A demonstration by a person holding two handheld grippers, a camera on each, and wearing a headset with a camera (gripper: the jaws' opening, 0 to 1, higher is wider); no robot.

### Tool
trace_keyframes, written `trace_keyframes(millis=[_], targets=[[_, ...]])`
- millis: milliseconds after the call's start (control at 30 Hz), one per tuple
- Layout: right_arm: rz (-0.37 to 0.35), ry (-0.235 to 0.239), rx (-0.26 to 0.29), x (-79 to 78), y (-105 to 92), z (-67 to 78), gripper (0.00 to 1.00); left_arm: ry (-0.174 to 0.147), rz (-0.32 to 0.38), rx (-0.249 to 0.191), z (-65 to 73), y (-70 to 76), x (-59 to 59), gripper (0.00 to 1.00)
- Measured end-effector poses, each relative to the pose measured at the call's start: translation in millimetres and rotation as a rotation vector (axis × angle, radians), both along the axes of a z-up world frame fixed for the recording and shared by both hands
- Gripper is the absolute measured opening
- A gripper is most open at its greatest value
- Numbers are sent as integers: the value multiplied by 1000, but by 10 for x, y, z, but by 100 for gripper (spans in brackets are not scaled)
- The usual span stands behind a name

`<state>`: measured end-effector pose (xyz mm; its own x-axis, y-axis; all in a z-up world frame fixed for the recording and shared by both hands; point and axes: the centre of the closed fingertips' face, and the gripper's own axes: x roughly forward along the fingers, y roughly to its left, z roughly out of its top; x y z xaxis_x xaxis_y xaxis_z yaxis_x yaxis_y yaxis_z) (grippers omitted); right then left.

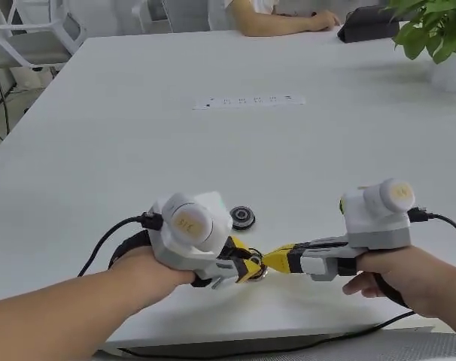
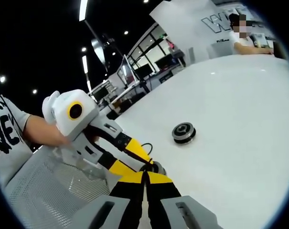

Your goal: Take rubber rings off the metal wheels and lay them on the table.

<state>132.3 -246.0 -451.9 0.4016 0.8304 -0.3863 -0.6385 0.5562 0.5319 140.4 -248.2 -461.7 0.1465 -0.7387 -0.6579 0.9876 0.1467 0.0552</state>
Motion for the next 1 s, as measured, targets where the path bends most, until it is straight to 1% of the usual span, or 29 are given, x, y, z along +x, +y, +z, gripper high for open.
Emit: trace_keyframes(millis=[67,133,167,267,367,467,500,567,600,667,867,1000], targets=[[-1,1,2,-9,10,9,0,-2,-8,8,6,6,-7,9],[0,1,2,-14,16,13,0,23,-10,-1,28,0,-40,12],[0,1,2,-13,20,16,0,25,-11,-4,39,-2,-47,13],[2,1,1,-21,34,29,0,15,-18,-2,64,7,-54,14],[6,0,3,-17,35,39,0,23,-17,-6,101,46,-58,16],[5,-2,4,-15,29,47,0,39,-10,-14,136,81,-56,24],[4,-1,5,-14,25,49,0,39,-8,-19,156,97,-49,27],[1,1,9,-7,17,51,0,38,-3,-28,198,117,-39,27],[-1,0,9,-11,16,57,0,43,3,-36,225,131,-33,27],[-2,0,11,-16,20,67,0,47,9,-42,256,151,-33,30],[4,-5,13,-32,40,103,0,47,18,-64,389,247,-73,38],[11,-8,12,-36,53,132,0,61,40,-88,482,322,-92,42]])
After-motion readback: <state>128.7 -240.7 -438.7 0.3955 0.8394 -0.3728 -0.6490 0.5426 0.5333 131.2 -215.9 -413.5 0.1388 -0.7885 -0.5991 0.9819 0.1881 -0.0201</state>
